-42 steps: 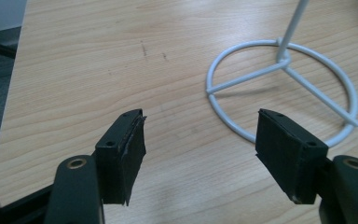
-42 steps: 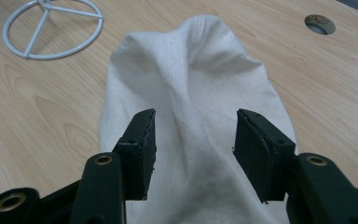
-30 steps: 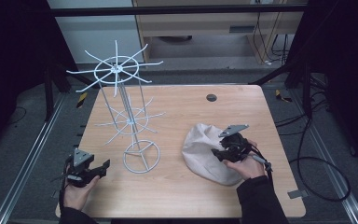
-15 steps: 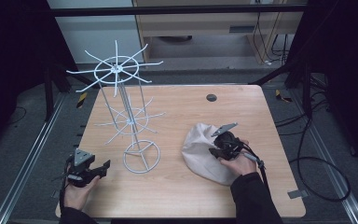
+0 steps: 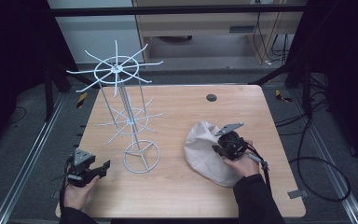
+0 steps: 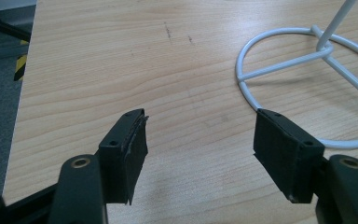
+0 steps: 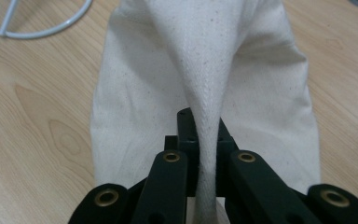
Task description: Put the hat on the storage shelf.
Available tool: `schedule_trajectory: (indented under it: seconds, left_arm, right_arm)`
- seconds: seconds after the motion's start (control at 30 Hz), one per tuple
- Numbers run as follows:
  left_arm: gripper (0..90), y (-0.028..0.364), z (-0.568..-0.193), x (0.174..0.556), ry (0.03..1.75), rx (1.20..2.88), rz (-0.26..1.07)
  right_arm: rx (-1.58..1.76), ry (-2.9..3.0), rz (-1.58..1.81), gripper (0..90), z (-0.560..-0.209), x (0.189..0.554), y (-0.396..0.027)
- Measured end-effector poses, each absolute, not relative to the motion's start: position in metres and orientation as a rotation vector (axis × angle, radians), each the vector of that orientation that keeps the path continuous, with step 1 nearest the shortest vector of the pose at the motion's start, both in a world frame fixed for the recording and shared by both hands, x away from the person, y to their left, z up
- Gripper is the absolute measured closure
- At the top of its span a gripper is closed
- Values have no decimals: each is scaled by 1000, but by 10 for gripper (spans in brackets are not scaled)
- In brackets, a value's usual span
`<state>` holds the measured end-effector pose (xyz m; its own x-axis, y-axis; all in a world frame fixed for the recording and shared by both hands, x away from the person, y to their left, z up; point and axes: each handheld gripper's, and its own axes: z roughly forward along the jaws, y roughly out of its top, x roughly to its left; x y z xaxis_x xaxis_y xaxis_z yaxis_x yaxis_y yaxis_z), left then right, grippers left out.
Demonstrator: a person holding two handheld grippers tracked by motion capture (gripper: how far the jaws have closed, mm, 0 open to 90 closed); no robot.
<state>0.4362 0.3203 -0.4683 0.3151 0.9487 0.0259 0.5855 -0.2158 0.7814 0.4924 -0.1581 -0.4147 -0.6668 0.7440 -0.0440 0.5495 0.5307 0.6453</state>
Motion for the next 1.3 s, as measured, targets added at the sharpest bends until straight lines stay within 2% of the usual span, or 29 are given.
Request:
schedule_trajectory:
  seconds: [0.5, 0.97, 1.3]
  left_arm:
    - [345, 320, -468, 436, 1360, 1899, 692]
    - [344, 321, -468, 435, 1363, 1887, 690]
    - [334, 322, -467, 434, 1368, 1869, 705]
  right_arm:
    - [1028, 2261, 1145, 883, -396, 461, -178]
    - [913, 2056, 1364, 884, -357, 434, -192]
    - [838, 1970, 1479, 884, -334, 423, -187]
